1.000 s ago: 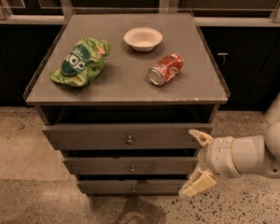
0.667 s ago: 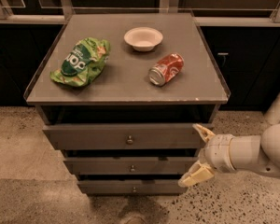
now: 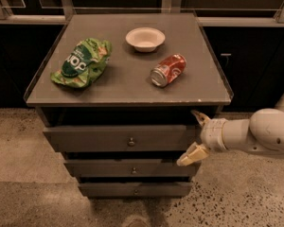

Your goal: Open top drawer

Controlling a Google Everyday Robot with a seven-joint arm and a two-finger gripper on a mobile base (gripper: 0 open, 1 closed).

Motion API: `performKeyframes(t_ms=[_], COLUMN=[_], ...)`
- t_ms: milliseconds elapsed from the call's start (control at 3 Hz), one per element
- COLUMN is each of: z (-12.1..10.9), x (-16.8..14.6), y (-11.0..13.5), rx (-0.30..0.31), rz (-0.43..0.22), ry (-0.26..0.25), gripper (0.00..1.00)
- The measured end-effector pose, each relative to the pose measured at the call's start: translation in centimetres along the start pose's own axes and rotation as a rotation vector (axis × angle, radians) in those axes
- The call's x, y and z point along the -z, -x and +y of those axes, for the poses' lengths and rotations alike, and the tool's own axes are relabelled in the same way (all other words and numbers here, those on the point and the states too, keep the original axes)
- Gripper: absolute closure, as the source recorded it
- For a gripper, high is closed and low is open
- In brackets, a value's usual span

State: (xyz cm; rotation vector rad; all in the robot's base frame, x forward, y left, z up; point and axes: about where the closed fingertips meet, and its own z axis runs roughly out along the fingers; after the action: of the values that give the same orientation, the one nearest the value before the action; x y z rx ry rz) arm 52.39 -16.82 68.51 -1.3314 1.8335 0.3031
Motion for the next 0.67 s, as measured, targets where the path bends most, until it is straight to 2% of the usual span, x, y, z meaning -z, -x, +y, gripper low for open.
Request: performKeyframes(t_ms=[333,667], z=[-1.7,-1.4], x=[-2.6,-5.2], y=[0.0,-0.3], rx=[0.021,0.014], rz=[0.000,-0.006], ry=[0.044,0.106], gripper=[0.00,0.00])
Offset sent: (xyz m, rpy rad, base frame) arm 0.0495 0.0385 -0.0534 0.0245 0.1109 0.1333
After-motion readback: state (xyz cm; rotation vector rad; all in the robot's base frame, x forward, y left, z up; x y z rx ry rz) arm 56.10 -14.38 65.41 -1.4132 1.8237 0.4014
